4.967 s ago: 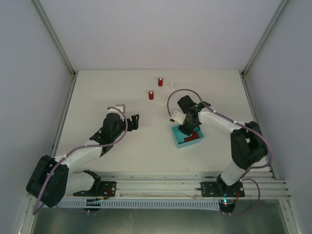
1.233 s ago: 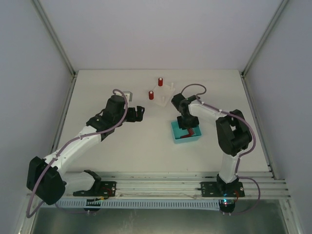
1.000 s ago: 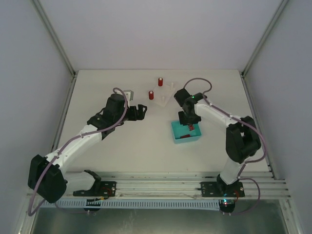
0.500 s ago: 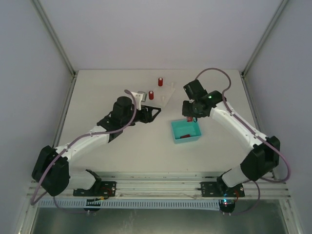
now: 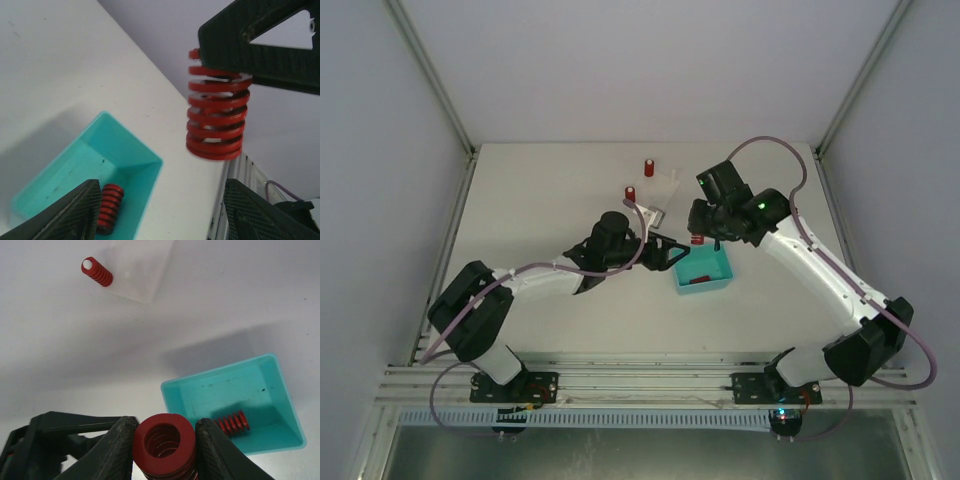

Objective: Install the large spring

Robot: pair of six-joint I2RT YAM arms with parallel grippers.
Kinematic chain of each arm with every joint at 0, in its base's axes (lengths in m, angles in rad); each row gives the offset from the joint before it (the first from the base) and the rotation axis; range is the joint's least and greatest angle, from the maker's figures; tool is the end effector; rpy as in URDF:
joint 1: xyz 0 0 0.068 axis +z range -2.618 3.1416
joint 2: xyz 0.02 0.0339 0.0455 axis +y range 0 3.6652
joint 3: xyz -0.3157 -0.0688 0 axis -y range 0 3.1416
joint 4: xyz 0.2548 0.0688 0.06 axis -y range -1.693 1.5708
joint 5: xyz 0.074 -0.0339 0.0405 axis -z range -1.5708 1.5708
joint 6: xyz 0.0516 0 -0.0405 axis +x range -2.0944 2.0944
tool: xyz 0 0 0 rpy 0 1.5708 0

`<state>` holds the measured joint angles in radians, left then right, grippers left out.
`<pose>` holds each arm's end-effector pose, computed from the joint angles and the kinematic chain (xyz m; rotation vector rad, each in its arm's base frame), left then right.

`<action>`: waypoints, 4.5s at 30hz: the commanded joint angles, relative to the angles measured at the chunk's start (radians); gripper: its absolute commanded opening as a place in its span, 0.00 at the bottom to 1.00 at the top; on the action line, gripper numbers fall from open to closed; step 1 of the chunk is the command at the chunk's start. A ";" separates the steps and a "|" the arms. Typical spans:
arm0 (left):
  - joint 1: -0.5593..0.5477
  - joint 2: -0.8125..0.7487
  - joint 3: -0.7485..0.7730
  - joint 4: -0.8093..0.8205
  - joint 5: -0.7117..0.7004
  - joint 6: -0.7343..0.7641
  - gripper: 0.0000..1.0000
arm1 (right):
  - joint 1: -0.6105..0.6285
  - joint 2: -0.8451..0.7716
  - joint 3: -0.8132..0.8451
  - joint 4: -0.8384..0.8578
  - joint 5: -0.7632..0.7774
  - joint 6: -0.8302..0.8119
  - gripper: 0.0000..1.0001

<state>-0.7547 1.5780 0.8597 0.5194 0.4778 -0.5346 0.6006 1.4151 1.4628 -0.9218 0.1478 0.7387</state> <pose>0.2541 -0.2715 0.2830 0.5908 1.8646 -1.3169 0.2542 0.1649 0.4016 0.2372 2.4654 0.4144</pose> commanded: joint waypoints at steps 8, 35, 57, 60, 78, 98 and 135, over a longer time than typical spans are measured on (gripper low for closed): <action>-0.024 0.051 0.090 0.147 0.096 -0.060 0.73 | 0.050 -0.020 0.044 -0.017 0.028 0.066 0.19; -0.024 -0.043 0.106 -0.025 0.019 0.361 0.00 | -0.003 -0.031 0.136 -0.153 -0.205 -0.031 0.53; -0.024 -0.153 0.084 -0.084 -0.058 0.756 0.00 | -0.027 0.165 0.429 -0.428 -0.400 -0.299 0.67; -0.024 -0.159 0.083 -0.091 -0.056 0.755 0.00 | -0.027 0.166 0.415 -0.413 -0.377 -0.303 0.67; -0.025 -0.166 0.083 -0.057 -0.059 0.731 0.00 | -0.021 0.173 0.300 -0.268 -0.465 -0.284 0.40; 0.102 -0.409 -0.144 -0.263 -0.333 0.315 0.99 | -0.114 0.288 0.331 0.065 -0.024 -0.367 0.00; 0.163 -0.723 -0.201 -0.573 -0.501 0.226 0.99 | -0.207 1.029 1.026 0.088 0.030 -0.447 0.00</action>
<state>-0.5972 0.8543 0.6338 -0.0292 -0.0189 -0.3149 0.4019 2.4126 2.4397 -0.8772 0.1886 0.2859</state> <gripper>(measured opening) 0.993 0.327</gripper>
